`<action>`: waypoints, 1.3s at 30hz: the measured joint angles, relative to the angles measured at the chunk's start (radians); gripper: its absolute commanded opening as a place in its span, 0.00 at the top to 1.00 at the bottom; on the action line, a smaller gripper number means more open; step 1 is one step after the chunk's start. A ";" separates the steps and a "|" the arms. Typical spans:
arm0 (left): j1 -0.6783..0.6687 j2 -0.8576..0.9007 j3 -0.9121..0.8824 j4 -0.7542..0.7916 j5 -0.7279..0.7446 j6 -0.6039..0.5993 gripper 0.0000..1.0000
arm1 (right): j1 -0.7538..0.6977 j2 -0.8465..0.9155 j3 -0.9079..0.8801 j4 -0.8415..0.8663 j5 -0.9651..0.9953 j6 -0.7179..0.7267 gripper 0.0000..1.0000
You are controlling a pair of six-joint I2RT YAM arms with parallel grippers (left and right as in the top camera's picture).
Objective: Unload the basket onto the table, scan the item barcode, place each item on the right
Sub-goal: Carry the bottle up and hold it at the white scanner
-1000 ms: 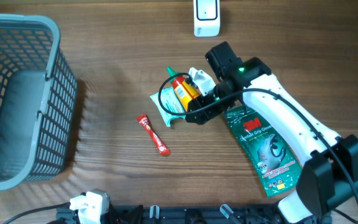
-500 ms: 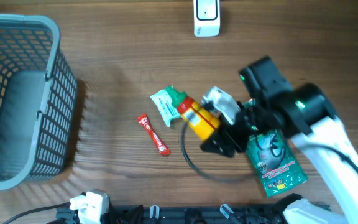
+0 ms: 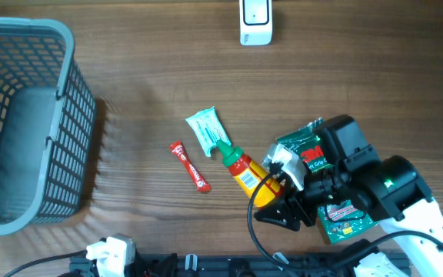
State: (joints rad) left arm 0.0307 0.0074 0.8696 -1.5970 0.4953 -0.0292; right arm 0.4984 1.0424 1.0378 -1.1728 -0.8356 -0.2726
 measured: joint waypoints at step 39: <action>0.000 0.000 0.000 0.000 0.000 0.000 0.00 | -0.145 1.095 0.294 1.608 1.342 -0.422 0.43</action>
State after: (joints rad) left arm 0.0307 0.0071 0.8696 -1.5974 0.4957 -0.0292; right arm 0.3531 2.1372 1.3315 0.4347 0.5068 -0.6949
